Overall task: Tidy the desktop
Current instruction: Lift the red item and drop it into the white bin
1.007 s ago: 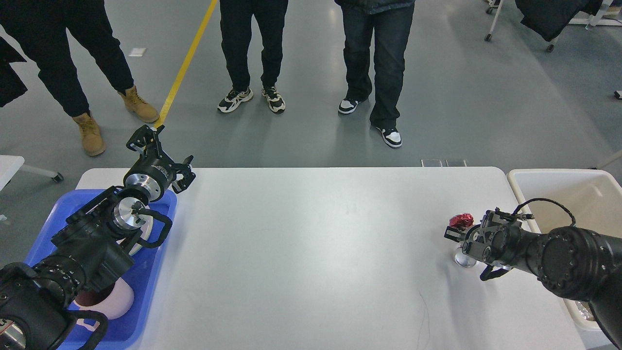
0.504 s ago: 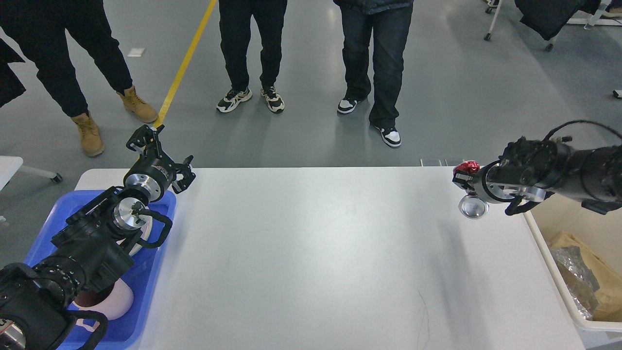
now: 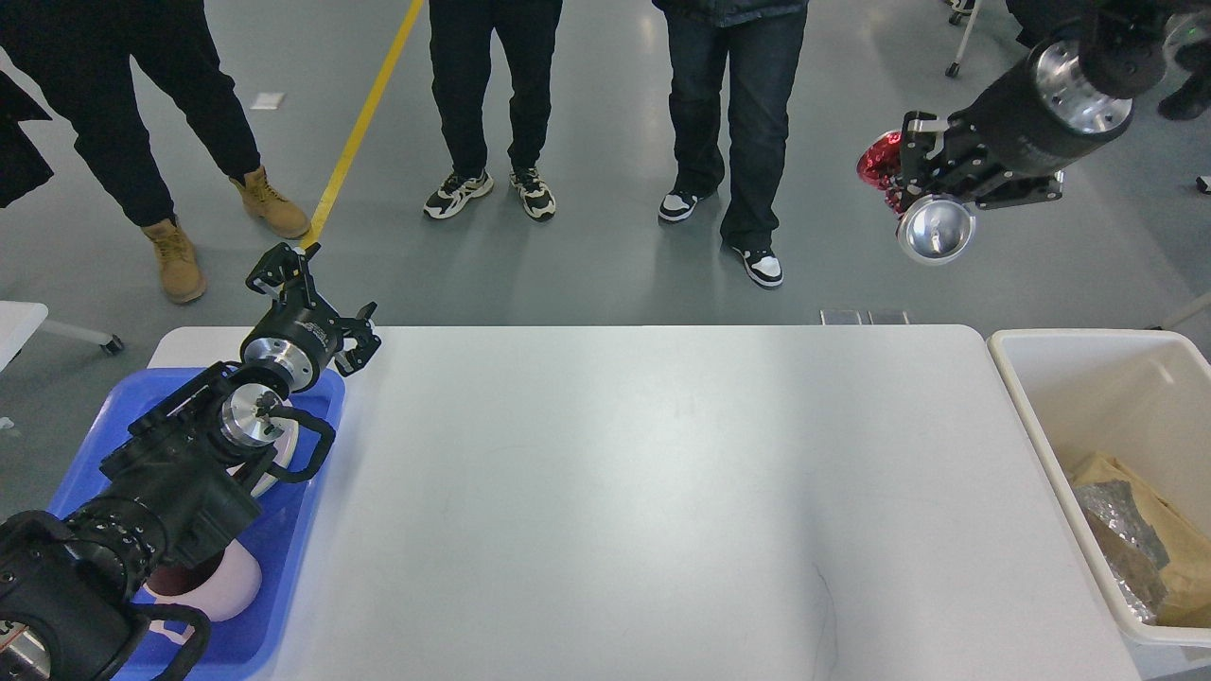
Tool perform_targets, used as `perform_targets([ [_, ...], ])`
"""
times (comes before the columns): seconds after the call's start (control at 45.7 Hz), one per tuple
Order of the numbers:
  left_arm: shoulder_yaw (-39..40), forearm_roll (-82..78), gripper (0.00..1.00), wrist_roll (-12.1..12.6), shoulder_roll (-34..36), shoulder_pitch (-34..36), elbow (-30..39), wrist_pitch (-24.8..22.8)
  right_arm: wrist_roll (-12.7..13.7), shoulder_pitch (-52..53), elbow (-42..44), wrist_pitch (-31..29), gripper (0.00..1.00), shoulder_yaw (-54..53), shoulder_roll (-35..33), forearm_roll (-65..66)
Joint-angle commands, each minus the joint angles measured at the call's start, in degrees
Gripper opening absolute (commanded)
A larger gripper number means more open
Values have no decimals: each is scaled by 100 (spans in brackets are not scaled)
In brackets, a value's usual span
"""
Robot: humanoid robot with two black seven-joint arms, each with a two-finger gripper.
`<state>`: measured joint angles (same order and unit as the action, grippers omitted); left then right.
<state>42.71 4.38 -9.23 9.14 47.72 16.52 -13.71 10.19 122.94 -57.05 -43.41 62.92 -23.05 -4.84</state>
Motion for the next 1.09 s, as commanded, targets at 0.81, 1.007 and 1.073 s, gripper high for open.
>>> perform_targets([
  [0.81, 0, 2, 97, 0, 0, 0, 0, 0, 18, -4286, 2339, 3715, 3, 63, -1149, -43],
  [1.007, 0, 2, 97, 0, 0, 0, 0, 0, 18, -5262, 2716, 4587, 25, -165, -1087, -61],
  [1.073, 9, 2, 97, 0, 0, 0, 0, 0, 18, -5552, 2936, 4605, 38, -376, -1070, -52],
])
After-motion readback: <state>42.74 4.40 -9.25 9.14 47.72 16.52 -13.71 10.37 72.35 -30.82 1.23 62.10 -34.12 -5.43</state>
